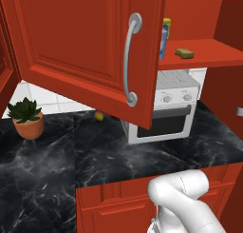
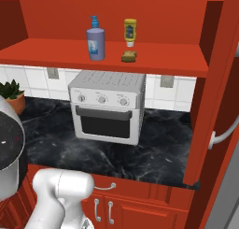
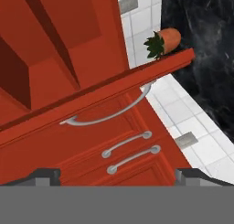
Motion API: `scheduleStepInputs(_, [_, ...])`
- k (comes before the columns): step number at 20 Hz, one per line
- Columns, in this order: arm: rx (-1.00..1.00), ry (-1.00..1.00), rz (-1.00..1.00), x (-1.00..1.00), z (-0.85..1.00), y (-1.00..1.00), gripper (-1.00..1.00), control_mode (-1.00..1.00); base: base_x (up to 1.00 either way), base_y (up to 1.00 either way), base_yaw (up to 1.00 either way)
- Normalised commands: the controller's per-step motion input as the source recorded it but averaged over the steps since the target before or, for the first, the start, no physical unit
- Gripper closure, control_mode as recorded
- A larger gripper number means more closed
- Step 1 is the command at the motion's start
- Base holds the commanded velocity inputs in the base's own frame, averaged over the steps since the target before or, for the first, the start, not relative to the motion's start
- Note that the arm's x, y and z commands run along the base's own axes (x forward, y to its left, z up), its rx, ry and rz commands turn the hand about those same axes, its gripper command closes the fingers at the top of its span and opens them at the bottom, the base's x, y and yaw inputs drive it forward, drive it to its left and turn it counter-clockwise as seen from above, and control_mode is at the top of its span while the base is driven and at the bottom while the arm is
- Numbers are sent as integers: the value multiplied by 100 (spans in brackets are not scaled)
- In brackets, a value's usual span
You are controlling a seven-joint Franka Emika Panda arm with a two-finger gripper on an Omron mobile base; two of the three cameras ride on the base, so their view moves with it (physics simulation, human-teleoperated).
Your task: Pick the soap dispenser and sponge from the cabinet and place them on the counter.
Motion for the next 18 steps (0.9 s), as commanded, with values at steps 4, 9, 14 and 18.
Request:
scheduleStepInputs(4, [1, 3, 8, 34, 0, 2, -100, -100, 0, 0, 0])
scheduleStepInputs(9, [0, 5, 9, 37, 0, 0, -100, -100, 0, 0, 0])
scheduleStepInputs(14, [0, 6, 9, 35, 0, 0, -100, -100, 0, 0, 0])
scheduleStepInputs(18, [0, 5, 9, 32, -4, 0, -100, -100, 0, 0, 0])
